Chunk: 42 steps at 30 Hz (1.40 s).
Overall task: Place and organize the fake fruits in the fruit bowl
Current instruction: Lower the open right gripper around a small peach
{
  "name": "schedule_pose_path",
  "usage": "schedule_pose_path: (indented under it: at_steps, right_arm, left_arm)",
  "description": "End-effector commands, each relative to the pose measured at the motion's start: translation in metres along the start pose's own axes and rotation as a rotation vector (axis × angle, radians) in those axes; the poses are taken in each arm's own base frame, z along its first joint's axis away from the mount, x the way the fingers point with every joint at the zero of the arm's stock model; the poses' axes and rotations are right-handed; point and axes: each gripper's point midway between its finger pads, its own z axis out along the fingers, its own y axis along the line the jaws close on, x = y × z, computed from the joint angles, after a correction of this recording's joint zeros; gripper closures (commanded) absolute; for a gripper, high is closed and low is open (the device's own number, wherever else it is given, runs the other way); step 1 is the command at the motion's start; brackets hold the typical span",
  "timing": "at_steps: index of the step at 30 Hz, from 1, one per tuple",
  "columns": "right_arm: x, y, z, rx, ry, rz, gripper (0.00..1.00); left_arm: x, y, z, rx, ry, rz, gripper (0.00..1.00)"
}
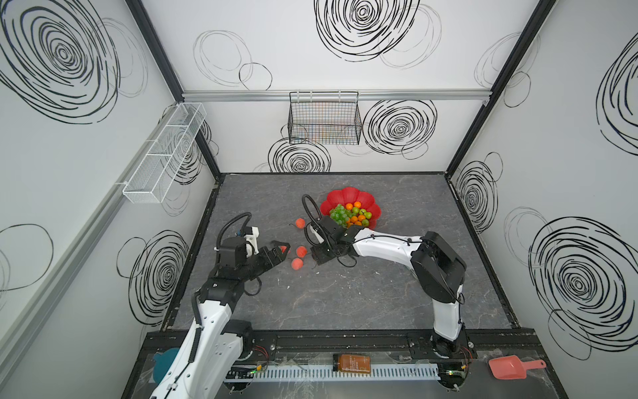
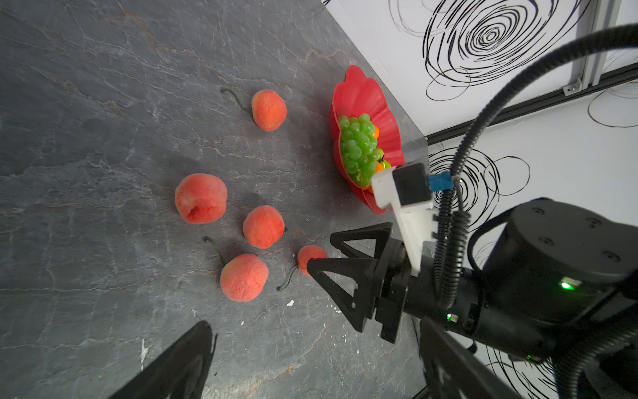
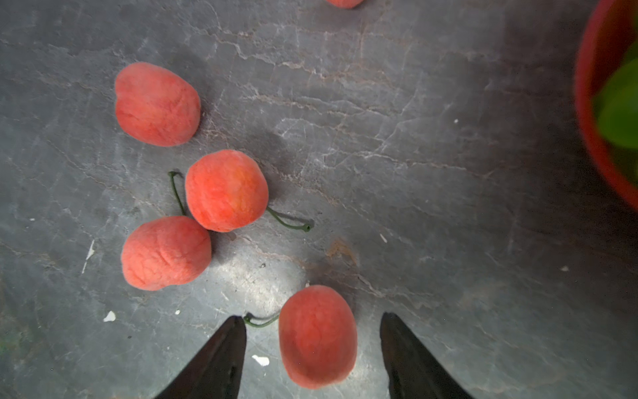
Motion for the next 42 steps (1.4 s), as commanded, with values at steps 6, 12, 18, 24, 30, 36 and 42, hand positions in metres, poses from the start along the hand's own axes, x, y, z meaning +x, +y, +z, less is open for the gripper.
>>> schedule_pose_path:
  at_steps: [6, 12, 18, 24, 30, 36, 42]
  right_arm:
    - [0.005, 0.001, 0.012, 0.010, 0.032, 0.001, 0.35]
    - [0.009, 0.000, 0.017, 0.016, 0.045, 0.000, 0.37]
    - [0.015, -0.003, 0.023, 0.026, 0.065, 0.001, 0.39]
    - [0.019, -0.003, 0.025, 0.030, 0.074, -0.003, 0.41]
    - [0.020, -0.006, 0.024, 0.040, 0.075, -0.008, 0.45]
    - [0.021, -0.008, 0.021, 0.047, 0.071, -0.008, 0.46]
    - [0.022, -0.006, 0.015, 0.028, 0.055, 0.001, 0.46]
  left_arm:
    - [-0.008, -0.009, 0.001, 0.048, -0.021, 0.033, 0.04]
    - [-0.008, -0.009, 0.003, 0.052, -0.014, 0.036, 0.04]
    - [-0.006, -0.009, 0.004, 0.059, -0.005, 0.042, 0.04]
    - [-0.007, -0.010, 0.005, 0.063, -0.005, 0.042, 0.04]
    - [-0.009, -0.015, 0.006, 0.086, -0.003, 0.045, 0.04]
    - [-0.010, -0.017, 0.007, 0.090, -0.001, 0.052, 0.04]
    - [-0.009, -0.019, 0.007, 0.102, 0.001, 0.062, 0.04]
